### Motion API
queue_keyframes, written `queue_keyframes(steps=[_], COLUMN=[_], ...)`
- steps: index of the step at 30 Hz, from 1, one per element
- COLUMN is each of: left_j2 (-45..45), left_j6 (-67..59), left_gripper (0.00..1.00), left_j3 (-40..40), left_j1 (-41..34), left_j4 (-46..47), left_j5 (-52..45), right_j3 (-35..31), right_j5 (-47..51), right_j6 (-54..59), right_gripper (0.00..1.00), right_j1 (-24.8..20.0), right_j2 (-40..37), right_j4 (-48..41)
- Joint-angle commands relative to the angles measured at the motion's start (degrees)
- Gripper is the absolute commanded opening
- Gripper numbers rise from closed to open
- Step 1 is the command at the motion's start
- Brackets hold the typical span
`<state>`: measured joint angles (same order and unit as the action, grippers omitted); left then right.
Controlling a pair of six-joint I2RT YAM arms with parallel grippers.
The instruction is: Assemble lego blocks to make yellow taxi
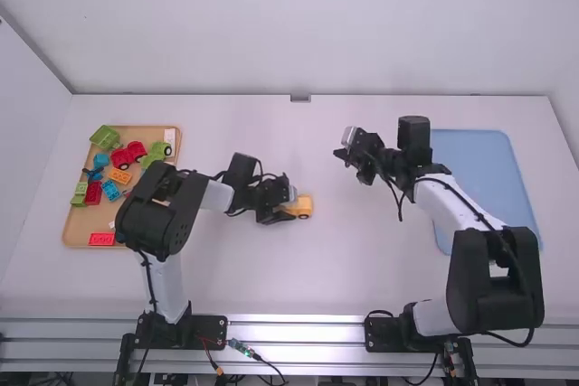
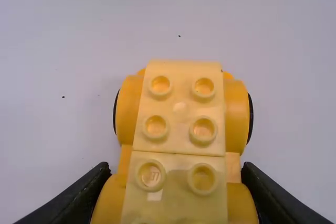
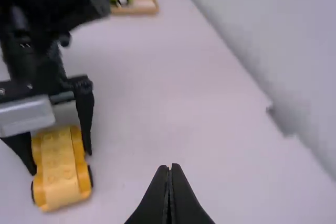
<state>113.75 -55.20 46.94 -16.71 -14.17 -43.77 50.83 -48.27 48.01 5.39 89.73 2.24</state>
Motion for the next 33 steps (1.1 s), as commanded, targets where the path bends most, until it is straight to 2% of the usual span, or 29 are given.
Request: queue_keyframes(steps=[1,7,8,9,11,12,13,14,15,20,22,24,27,32,33], left_j2=[0.3,0.3,0.3,0.3,0.3,0.3,0.3,0.3,0.3,0.3,0.3,0.3,0.3,0.3,0.3], left_j6=[-3.4,-1.3,0.1,1.0,0.7,0.2,0.1,0.3,0.3,0.3,0.3,0.3,0.3,0.1,0.1], left_gripper=[0.02,0.02,0.02,0.02,0.02,0.04,0.09,0.1,0.11,0.21,0.36,0.41,0.57,0.66,0.72], left_j3=[-0.7,-0.7,-0.7,-0.7,-0.7,-0.7,-0.7,-0.7,-0.7,-0.7,-0.7,-0.7,-0.7,-0.7,-0.7], left_j1=[-1.5,-2.9,-2.8,-2.7,-2.5,-2.5,-2.5,-2.5,-2.5,-2.8,-2.9,-2.8,-2.5,-2.5,-2.5], left_j4=[1.1,-1.4,-2.1,-2.6,-2.8,-2.7,-2.7,-2.7,-2.7,-2.6,-2.5,-2.4,-2.3,-2.4,-2.4], left_j5=[4.4,7.0,8.0,9.0,8.8,8.7,8.7,8.8,8.9,8.7,8.9,8.9,8.9,8.9,8.9], right_j3=[-0.3,-2.9,-3.3,-3.6,-3.7,-3.5,-3.6,-3.6,-3.6,-3.6,-3.5,-3.6,-3.5,-3.5,-3.6], right_j5=[8.3,13.6,14.3,15.6,17.9,19.5,21.5,22.4,22.9,23.3,23.3,23.3,22.8,22.6,22.6], right_j6=[-9.1,-15.9,-16.2,-16.9,-17.9,-17.8,-17.8,-17.8,-17.8,-17.8,-18.3,-19.1,-19.6,-19.8,-19.7], right_gripper=[0.0,0.0,0.05,0.14,0.23,0.32,0.58,0.92,0.99,0.99,0.99,0.99,0.99,0.99,0.99], right_j1=[-0.9,-0.1,0.5,1.0,1.9,2.5,3.4,4.0,4.3,5.9,5.8,5.7,4.7,3.9,3.7], right_j2=[0.3,1.7,1.5,1.3,1.0,0.9,0.9,0.9,0.9,0.9,0.9,0.9,0.9,0.9,0.9], right_j4=[-2.2,-3.5,-3.6,-3.6,-4.0,-4.2,-4.2,-4.0,-4.0,-2.3,-2.0,-1.4,-1.0,-1.1,-1.0])
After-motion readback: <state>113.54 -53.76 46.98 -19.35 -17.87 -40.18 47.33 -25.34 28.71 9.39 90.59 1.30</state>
